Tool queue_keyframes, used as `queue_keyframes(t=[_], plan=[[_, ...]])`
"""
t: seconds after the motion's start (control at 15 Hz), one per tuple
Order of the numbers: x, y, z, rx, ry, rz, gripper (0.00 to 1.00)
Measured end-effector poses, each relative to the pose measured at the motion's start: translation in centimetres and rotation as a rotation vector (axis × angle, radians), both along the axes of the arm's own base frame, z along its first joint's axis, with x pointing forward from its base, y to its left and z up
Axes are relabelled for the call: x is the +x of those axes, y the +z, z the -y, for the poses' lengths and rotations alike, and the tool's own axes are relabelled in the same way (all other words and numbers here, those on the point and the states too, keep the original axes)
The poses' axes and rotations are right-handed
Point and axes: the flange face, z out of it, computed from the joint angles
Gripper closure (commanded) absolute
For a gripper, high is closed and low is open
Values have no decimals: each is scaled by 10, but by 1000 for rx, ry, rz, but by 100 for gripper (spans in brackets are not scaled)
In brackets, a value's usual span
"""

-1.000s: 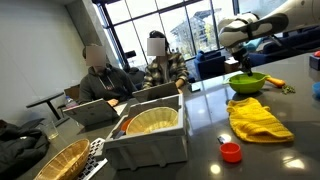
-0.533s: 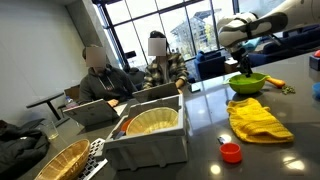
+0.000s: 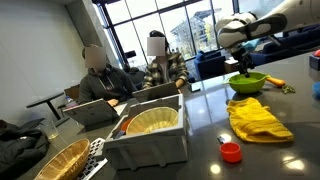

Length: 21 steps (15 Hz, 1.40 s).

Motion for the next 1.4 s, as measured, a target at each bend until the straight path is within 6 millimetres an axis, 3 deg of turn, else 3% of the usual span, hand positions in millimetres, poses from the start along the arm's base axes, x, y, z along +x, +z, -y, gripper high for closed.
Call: queue_keyframes(t=[0.27, 0.8, 1.4], plan=[[6, 3, 16, -3, -12, 0, 0], [23, 2, 68, 5, 35, -46, 0], [10, 12, 38, 59, 191, -103, 0]])
